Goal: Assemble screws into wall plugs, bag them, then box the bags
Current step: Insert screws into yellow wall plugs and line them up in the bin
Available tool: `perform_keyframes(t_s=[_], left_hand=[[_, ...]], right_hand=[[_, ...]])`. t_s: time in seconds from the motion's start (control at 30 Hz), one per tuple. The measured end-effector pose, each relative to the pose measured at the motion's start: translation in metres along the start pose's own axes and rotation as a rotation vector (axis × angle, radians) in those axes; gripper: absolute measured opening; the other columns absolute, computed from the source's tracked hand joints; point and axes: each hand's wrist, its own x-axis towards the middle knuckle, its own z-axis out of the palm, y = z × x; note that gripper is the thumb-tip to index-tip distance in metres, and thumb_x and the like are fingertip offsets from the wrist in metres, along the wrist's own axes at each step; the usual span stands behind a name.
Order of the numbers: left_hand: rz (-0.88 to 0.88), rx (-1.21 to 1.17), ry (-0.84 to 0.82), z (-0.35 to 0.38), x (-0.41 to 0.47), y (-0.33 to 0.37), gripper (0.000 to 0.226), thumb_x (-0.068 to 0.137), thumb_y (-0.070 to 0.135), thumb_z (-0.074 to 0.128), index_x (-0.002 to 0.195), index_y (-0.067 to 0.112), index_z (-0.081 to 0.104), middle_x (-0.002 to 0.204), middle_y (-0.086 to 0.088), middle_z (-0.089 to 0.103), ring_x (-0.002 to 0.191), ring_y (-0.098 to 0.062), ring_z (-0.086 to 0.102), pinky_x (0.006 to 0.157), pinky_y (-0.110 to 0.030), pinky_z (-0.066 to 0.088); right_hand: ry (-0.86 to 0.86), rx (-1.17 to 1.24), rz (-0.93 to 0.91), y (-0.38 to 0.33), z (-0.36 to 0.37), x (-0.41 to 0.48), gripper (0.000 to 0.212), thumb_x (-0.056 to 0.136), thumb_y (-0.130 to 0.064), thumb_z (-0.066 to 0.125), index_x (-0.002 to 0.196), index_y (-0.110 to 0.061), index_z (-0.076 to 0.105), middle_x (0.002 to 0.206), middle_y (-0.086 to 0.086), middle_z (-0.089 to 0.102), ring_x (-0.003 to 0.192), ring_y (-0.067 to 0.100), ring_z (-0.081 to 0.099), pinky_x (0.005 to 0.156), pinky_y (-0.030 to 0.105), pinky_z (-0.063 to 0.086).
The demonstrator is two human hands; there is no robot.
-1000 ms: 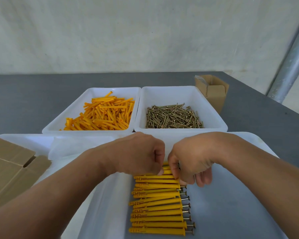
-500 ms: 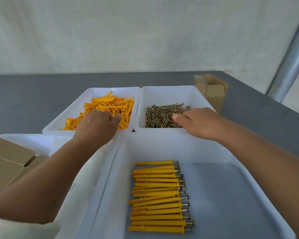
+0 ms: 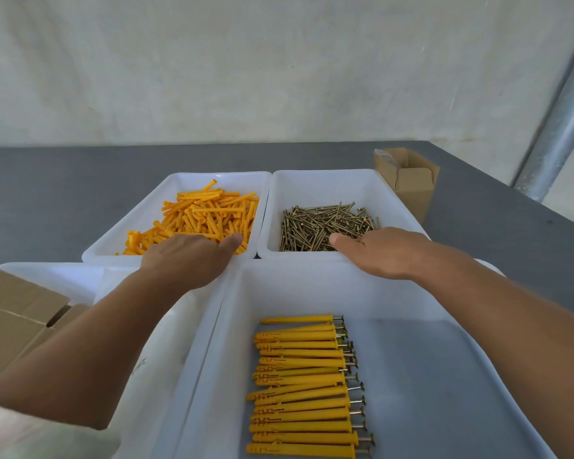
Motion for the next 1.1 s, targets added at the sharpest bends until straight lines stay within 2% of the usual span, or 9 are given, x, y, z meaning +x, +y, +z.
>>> perform_keyframes(t_s=[0.2, 0.3, 0.37, 0.5, 0.6, 0.67, 0.83, 1.0, 1.1], left_hand=[[-0.021, 0.013, -0.047, -0.003, 0.000, 0.001, 0.086, 0.086, 0.079, 0.005, 0.116, 0.028, 0.067, 0.136, -0.003, 0.056, 0.128, -0.028, 0.047, 0.091, -0.039, 0.037], [-0.032, 0.022, -0.059, -0.004, -0.001, 0.001, 0.087, 0.085, 0.079, 0.005, 0.117, 0.027, 0.067, 0.138, -0.004, 0.054, 0.129, -0.028, 0.046, 0.092, -0.040, 0.036], [-0.029, 0.025, -0.063, -0.004, -0.001, 0.002, 0.087, 0.086, 0.078, 0.005, 0.116, 0.025, 0.067, 0.137, -0.005, 0.056, 0.127, -0.028, 0.047, 0.092, -0.040, 0.037], [-0.042, 0.003, -0.039, -0.003, -0.001, 0.003, 0.079, 0.089, 0.076, 0.012, 0.110, 0.025, 0.069, 0.126, -0.004, 0.061, 0.116, -0.027, 0.053, 0.082, -0.037, 0.037], [-0.098, -0.069, 0.046, -0.003, -0.002, 0.005, 0.067, 0.090, 0.071, 0.029, 0.091, 0.022, 0.073, 0.092, 0.001, 0.065, 0.080, -0.017, 0.053, 0.064, -0.030, 0.034], [-0.124, -0.127, 0.110, -0.003, -0.003, 0.005, 0.058, 0.088, 0.066, 0.040, 0.082, 0.019, 0.073, 0.077, 0.001, 0.062, 0.068, -0.014, 0.051, 0.056, -0.028, 0.033], [-0.134, -0.277, 0.222, -0.007, -0.006, 0.005, 0.026, 0.083, 0.053, 0.060, 0.082, 0.027, 0.063, 0.073, 0.010, 0.054, 0.067, -0.009, 0.045, 0.054, -0.026, 0.031], [-0.114, -0.421, 0.284, -0.008, -0.006, 0.003, 0.022, 0.079, 0.034, 0.068, 0.099, 0.029, 0.060, 0.086, 0.007, 0.061, 0.082, -0.017, 0.052, 0.057, -0.028, 0.035], [-0.088, -0.478, 0.350, -0.008, -0.007, 0.004, 0.022, 0.083, 0.020, 0.064, 0.103, 0.026, 0.061, 0.092, 0.003, 0.065, 0.083, -0.019, 0.054, 0.063, -0.029, 0.038]], right_hand=[[0.004, -0.018, -0.023, 0.001, 0.000, 0.000, 0.088, 0.089, -0.076, 0.001, 0.115, -0.024, 0.067, 0.114, 0.002, 0.063, 0.101, 0.023, 0.054, 0.083, 0.037, 0.040], [0.038, -0.009, -0.039, 0.001, 0.002, -0.001, 0.077, 0.092, -0.073, 0.006, 0.077, -0.021, 0.061, 0.080, -0.002, 0.057, 0.078, 0.016, 0.053, 0.071, 0.033, 0.039], [0.080, 0.015, -0.039, 0.001, 0.001, -0.002, 0.071, 0.094, -0.071, 0.013, 0.064, -0.019, 0.051, 0.068, -0.002, 0.050, 0.068, 0.015, 0.050, 0.062, 0.031, 0.036], [0.117, 0.049, -0.068, -0.001, -0.003, -0.002, 0.065, 0.098, -0.064, 0.026, 0.069, -0.011, 0.053, 0.068, 0.002, 0.052, 0.069, 0.018, 0.053, 0.061, 0.032, 0.038], [0.175, 0.095, -0.089, -0.006, -0.007, -0.004, 0.055, 0.099, -0.053, 0.040, 0.071, -0.008, 0.056, 0.070, 0.007, 0.053, 0.068, 0.020, 0.051, 0.057, 0.030, 0.037], [0.213, 0.109, -0.114, -0.009, -0.009, -0.006, 0.049, 0.098, -0.044, 0.047, 0.083, -0.001, 0.067, 0.080, 0.010, 0.065, 0.074, 0.023, 0.059, 0.062, 0.031, 0.044], [0.289, 0.185, -0.143, -0.013, -0.012, -0.010, 0.021, 0.091, -0.017, 0.053, 0.096, -0.014, 0.074, 0.096, 0.000, 0.071, 0.091, 0.016, 0.062, 0.079, 0.033, 0.054], [0.328, 0.248, -0.165, -0.010, -0.013, -0.010, 0.023, 0.091, -0.022, 0.063, 0.113, -0.024, 0.067, 0.106, -0.006, 0.062, 0.103, 0.012, 0.056, 0.079, 0.022, 0.041], [0.334, 0.276, -0.169, -0.009, -0.014, -0.010, 0.031, 0.090, -0.020, 0.064, 0.121, -0.024, 0.063, 0.118, -0.003, 0.062, 0.107, 0.013, 0.058, 0.082, 0.021, 0.042]])
